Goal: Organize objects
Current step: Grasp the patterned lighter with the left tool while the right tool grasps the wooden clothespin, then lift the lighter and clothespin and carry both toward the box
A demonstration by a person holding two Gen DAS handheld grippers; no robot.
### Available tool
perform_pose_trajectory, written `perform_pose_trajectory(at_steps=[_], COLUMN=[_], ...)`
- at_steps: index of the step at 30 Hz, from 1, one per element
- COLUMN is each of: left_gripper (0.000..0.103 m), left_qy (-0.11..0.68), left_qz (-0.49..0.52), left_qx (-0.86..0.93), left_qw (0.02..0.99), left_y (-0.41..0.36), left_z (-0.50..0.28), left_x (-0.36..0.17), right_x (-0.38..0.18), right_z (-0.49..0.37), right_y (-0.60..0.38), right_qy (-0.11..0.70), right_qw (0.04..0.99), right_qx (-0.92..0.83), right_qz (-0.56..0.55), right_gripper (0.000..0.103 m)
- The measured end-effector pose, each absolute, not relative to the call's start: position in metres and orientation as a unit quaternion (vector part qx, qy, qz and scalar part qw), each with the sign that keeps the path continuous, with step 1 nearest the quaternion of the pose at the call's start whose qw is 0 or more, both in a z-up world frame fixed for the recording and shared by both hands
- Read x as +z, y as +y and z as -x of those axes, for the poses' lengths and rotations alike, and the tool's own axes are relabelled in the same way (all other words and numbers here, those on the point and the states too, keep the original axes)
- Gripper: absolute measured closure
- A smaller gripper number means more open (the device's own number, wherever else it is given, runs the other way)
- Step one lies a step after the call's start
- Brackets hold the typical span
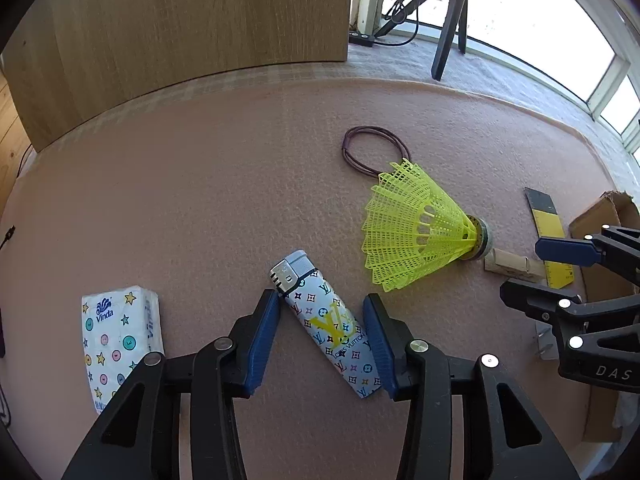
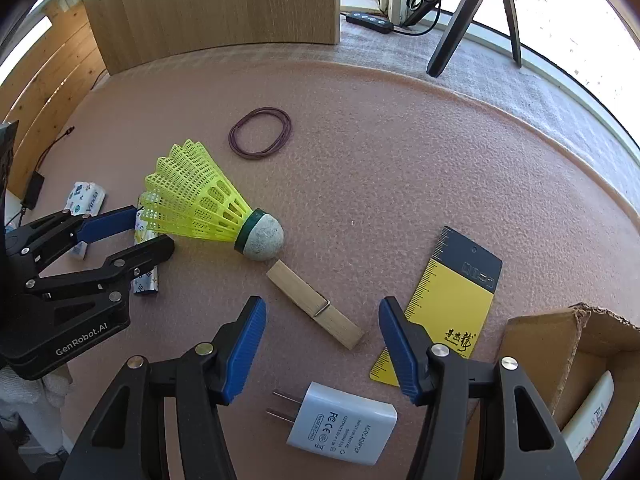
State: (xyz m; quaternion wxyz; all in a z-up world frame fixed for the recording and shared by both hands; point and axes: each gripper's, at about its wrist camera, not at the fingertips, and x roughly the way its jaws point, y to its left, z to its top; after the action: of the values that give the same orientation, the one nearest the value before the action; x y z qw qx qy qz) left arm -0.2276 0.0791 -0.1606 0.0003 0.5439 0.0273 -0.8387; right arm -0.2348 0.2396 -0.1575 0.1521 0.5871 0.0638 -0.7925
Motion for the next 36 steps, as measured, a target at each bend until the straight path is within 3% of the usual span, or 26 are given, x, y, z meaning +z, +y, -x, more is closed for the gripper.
perform_pose_trajectory(at_steps=[6, 15, 36], left_gripper=[0.069, 0.069, 0.070], left_qy=[0.037, 0.026, 0.015], left_qz=[-0.546, -0.546, -0.528], left_qx=[-0.837, -0.837, -0.848], left_qw=[-0.004, -0.019, -0.047], left_y=[0.072, 0.075, 0.080], left_z=[0.223, 0.209, 0.132], left_x=[-0.159, -0.162, -0.160], right_x=[-0.161, -0.160, -0.160], right_z=[0.236, 0.233, 0.146], right_y=[0.230, 0.220, 0.204], right_qy=[0.087, 0.081, 0.007], right_qw=[0.153, 0.164, 0.203], right_qx=[-0.782, -0.778, -0.785], right_qz=[-0.598, -0.601, -0.586], right_gripper=[0.060, 0.091, 0.092])
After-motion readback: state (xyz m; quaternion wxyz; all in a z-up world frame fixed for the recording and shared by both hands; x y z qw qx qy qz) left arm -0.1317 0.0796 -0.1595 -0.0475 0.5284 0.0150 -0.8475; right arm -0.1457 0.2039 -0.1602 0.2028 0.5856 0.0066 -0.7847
